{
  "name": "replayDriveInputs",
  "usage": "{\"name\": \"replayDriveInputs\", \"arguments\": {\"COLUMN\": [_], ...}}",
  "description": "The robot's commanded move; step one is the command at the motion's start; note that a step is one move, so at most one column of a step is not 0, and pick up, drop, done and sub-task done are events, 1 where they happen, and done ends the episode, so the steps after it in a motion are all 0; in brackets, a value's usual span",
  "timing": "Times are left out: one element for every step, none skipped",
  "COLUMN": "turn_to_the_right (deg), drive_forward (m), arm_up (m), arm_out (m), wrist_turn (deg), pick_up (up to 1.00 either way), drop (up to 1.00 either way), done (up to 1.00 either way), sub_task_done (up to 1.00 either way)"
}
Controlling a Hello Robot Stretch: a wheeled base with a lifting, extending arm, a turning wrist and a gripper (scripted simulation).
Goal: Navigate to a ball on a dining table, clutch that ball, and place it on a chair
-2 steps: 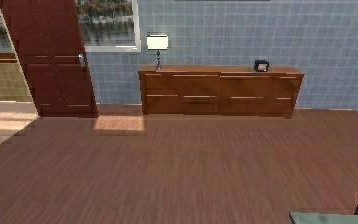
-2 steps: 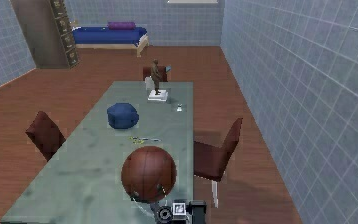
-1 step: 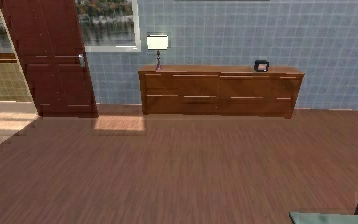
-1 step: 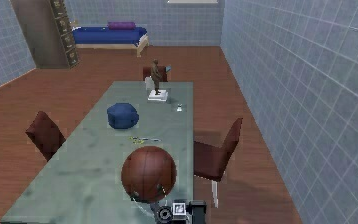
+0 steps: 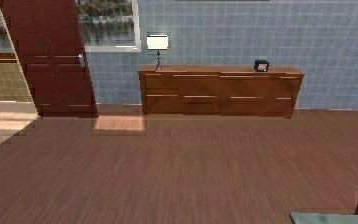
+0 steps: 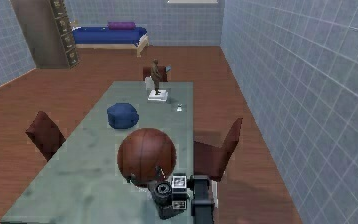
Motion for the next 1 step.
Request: {"name": "replayDriveInputs", "arguments": {"turn_to_the_right": [0.0], "drive_forward": [0.00], "arm_up": [0.24], "arm_out": [0.00], "wrist_turn": [0.0], "pick_up": [0.00], "drop": [0.00], "done": [0.00], "sub_task_done": [0.00]}}
